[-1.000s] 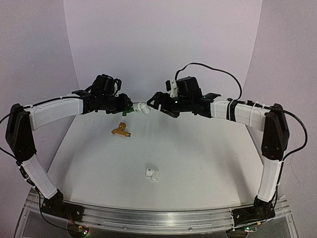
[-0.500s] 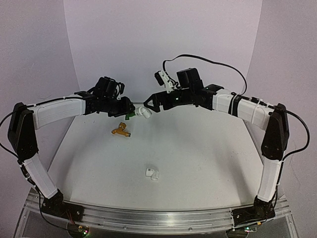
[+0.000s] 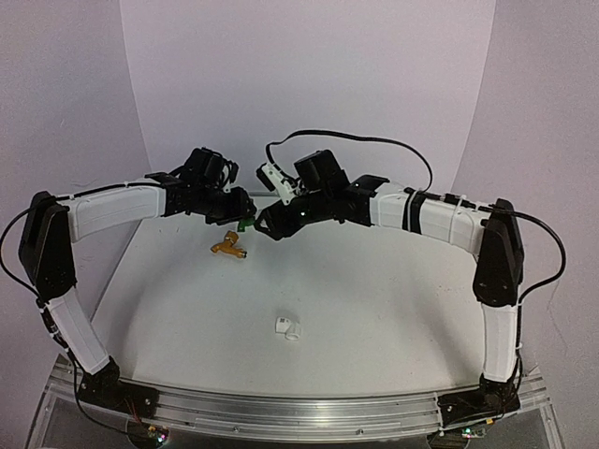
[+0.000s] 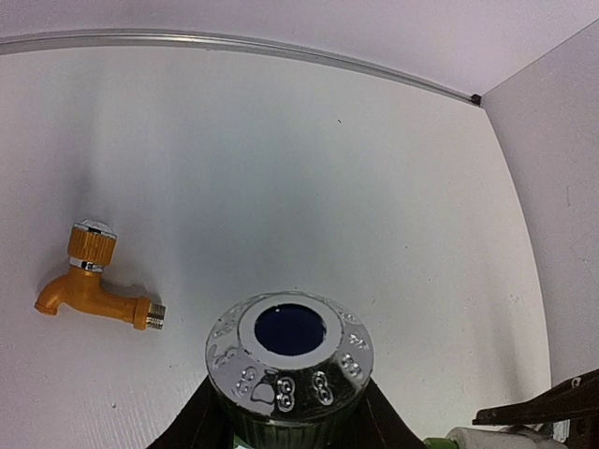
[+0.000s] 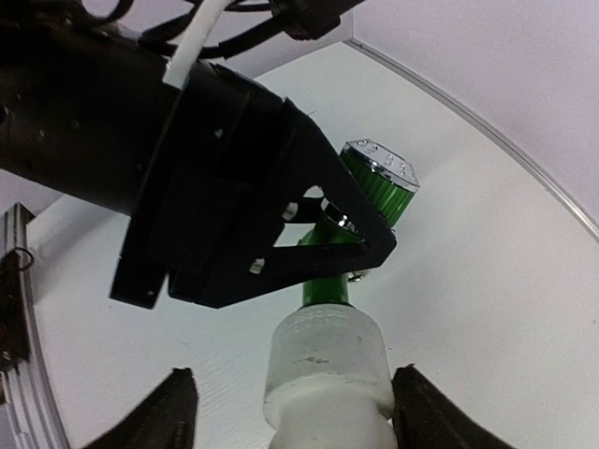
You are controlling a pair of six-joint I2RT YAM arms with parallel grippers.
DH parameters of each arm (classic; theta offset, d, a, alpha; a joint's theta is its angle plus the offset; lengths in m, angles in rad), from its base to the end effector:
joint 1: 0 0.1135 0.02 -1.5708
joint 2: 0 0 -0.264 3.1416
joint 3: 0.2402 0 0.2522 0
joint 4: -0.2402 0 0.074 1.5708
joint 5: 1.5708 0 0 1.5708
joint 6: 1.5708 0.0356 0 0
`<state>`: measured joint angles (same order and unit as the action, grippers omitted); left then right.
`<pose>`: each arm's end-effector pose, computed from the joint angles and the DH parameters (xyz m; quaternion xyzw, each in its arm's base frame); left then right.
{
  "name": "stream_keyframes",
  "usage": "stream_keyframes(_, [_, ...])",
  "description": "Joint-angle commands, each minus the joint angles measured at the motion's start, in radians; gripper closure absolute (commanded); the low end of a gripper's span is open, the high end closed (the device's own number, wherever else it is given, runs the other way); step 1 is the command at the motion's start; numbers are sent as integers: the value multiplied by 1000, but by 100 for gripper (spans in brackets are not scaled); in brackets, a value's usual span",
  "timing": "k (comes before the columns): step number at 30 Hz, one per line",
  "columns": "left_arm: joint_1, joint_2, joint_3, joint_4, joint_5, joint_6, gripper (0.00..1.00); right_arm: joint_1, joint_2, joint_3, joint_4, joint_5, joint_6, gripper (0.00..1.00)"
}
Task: Install the water faucets
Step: Screw the water faucet onto the adaptor, then place the pipe with the faucet installed at the center of the board.
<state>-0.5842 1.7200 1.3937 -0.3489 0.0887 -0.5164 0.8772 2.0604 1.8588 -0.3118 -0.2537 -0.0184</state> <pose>0.3285 -0.2210 0.2845 0.0497 0.8993 -0.2603 0.3478 0.3068 0.3830 0.3029 -0.4284 0.7444 0.3076 0.4095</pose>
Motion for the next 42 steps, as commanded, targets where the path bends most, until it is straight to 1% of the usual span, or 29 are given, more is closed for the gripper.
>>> stream_keyframes(1, [-1,-13,56,69,19,-13,100,17,34,61,-12,77,-19,44])
stream_keyframes(3, [0,-15,55,70,17,-14,100,22,51,81,-12,93,-12,45])
stream_keyframes(4, [-1,-17,54,70,15,-14,100,24,58,92,-12,102,-7,49])
stream_keyframes(6, [-1,-21,50,70,9,-14,100,29,70,110,-11,128,9,59])
stream_keyframes(8, [0,-23,49,70,1,-16,100,29,75,115,-2,138,54,73])
stream_keyframes(9, [0,-24,49,70,-3,-18,100,28,75,115,7,149,81,82])
stream_keyframes(10, [0,-27,47,70,-11,-22,100,28,75,110,19,180,128,92])
stream_keyframes(11, [0,-30,45,71,-21,-27,100,29,73,103,31,210,176,99])
stream_keyframes(12, [0,-34,41,73,-34,-31,100,29,68,92,45,234,220,100])
stream_keyframes(15, [-1,-53,20,87,-79,-48,100,28,42,41,91,323,421,100])
stream_keyframes(16, [-1,-60,12,96,-113,-52,100,27,33,23,100,341,499,100])
stream_keyframes(20, [-2,-90,-20,124,-194,-74,100,16,11,-43,129,335,795,100])
stream_keyframes(24, [-4,-119,-41,145,-258,-82,100,12,2,-100,176,289,982,100])
stream_keyframes(26, [-8,-127,-49,153,-278,-79,100,12,-5,-118,201,285,1015,100])
stream_keyframes(31, [-10,-129,-59,157,-273,-73,100,-4,-30,-157,258,282,995,100])
stream_keyframes(34, [-10,-126,-63,156,-269,-69,100,-25,-57,-209,312,251,964,100])
stream_keyframes(36, [-8,-122,-59,156,-252,-60,99,-45,-79,-247,361,194,931,100])
stream_keyframes(38, [-6,-118,-54,155,-223,-55,88,-63,-109,-309,419,155,904,100])
stream_keyframes(40, [3,-117,-53,153,-186,-53,64,-84,-147,-376,473,130,880,100])
stream_keyframes(42, [9,-122,-53,152,-153,-50,47,-107,-178,-429,506,96,871,100])
